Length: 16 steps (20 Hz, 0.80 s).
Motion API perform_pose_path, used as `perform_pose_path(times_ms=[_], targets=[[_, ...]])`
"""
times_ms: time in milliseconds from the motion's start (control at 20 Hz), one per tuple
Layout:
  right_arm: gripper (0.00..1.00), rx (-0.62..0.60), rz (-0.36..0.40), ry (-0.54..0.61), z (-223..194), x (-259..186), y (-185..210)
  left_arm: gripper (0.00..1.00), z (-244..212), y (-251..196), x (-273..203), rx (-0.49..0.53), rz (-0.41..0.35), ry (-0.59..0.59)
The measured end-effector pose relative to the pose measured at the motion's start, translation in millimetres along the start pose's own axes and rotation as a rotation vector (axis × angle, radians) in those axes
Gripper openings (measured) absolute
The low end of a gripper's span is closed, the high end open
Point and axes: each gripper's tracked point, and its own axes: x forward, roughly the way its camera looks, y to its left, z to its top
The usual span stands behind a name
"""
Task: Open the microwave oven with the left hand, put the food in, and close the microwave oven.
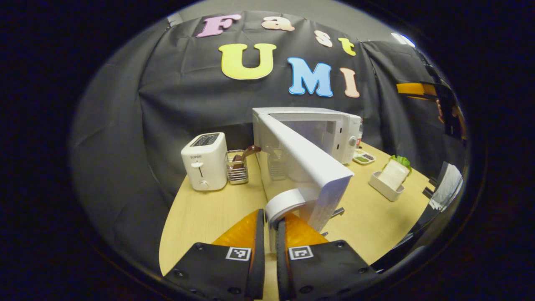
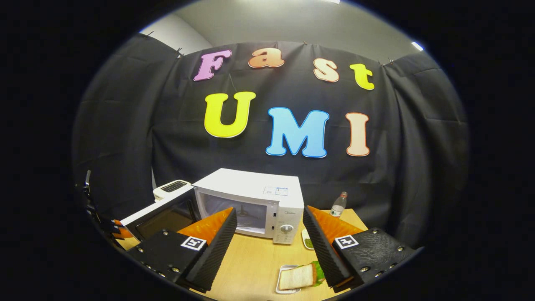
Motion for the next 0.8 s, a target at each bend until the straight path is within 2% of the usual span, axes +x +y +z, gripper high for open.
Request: perform_pose_path(times_ms=[50, 100, 150, 200, 300, 350, 500, 600, 650, 700, 800], targets=[[0.96, 0.002, -0.001, 0.008, -3, 0, -5, 0.31, -2, 9, -5, 0.000, 0.024, -0.001], [0.96, 0.006, -0.002, 0.023, -9, 0, -10, 0.23, 0, 16, -14, 0.005, 0.057, -0.003], [0.96, 0.011, -0.005, 0.040, -15, 1, -17, 0.31, 7, 21, -26, 0.008, 0.092, -0.015], [0.96, 0.018, -0.013, 0.057, -22, 0, -26, 0.23, 26, 24, -39, 0.010, 0.127, -0.053], [0.96, 0.025, -0.032, 0.091, -38, 0, -46, 0.23, 79, 17, -64, -0.003, 0.180, -0.160], [0.96, 0.024, -0.042, 0.108, -46, 1, -55, 0.17, 105, 12, -72, -0.008, 0.200, -0.208], [0.96, 0.060, -0.044, 0.187, -76, 5, -79, 0.17, 177, -14, -80, -0.029, 0.230, -0.337], [0.96, 0.112, -0.029, 0.258, -98, 8, -90, 0.17, 216, -44, -77, -0.058, 0.209, -0.417], [0.96, 0.130, -0.023, 0.295, -110, 9, -96, 0.25, 235, -58, -75, -0.063, 0.194, -0.452], [0.96, 0.149, -0.016, 0.338, -124, 9, -101, 0.28, 248, -74, -71, -0.065, 0.175, -0.478], [0.96, 0.206, -0.011, 0.419, -152, 6, -110, 0.76, 271, -102, -58, -0.065, 0.146, -0.508]])
